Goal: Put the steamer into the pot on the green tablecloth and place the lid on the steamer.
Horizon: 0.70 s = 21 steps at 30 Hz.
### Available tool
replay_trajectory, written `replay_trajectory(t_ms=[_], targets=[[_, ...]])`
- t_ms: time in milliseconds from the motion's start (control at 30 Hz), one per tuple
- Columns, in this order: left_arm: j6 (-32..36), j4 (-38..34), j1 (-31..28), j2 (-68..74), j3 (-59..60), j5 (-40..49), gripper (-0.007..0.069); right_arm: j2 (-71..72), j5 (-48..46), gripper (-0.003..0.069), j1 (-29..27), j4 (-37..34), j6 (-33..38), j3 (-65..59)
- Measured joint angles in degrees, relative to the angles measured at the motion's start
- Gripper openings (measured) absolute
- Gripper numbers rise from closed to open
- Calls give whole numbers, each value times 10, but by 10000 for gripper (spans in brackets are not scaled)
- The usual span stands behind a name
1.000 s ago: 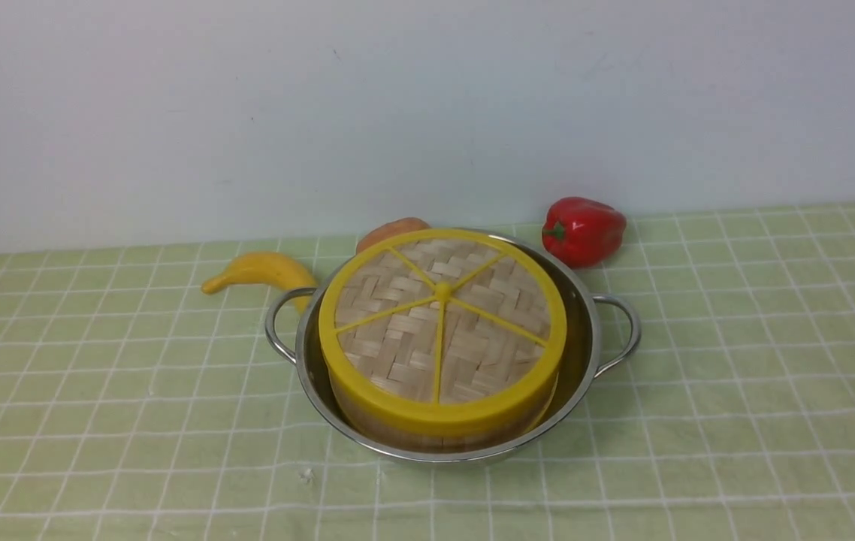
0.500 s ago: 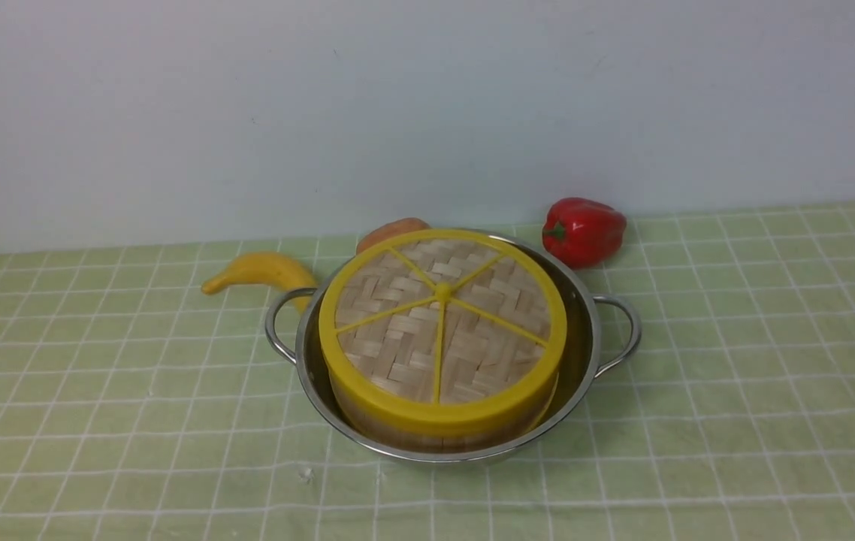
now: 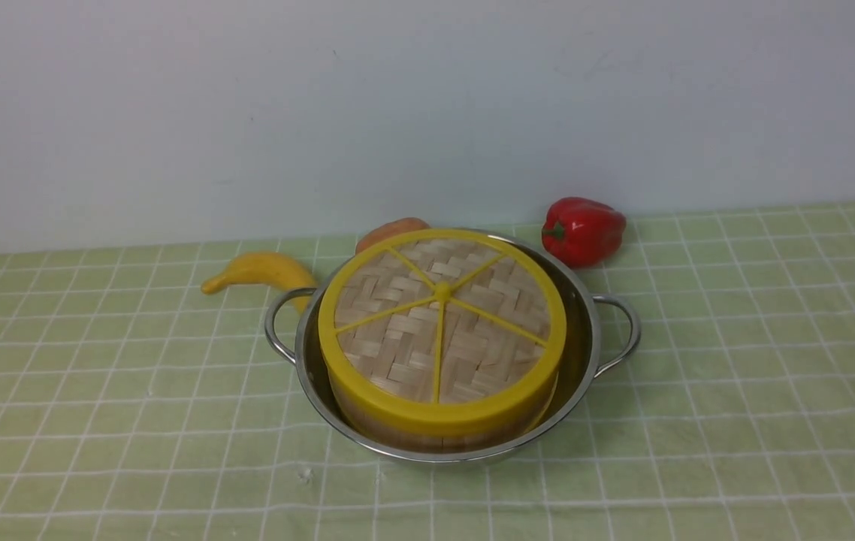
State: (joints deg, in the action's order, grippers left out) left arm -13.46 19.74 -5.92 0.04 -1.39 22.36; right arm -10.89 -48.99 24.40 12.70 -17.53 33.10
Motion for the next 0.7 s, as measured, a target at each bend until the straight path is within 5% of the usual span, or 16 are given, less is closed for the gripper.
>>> replay_trajectory(t_ms=[267, 533, 700], targets=[[0, 0, 0, -1, 0, -1, 102, 29, 47, 184, -98, 13, 0, -31], [0, 0, 0, -1, 0, -4, 118, 107, 324, 211, -208, 24, 0, -256], [-1, 0, 0, -1, 0, -8, 128, 107, 377, 226, -223, 22, -2, -331]])
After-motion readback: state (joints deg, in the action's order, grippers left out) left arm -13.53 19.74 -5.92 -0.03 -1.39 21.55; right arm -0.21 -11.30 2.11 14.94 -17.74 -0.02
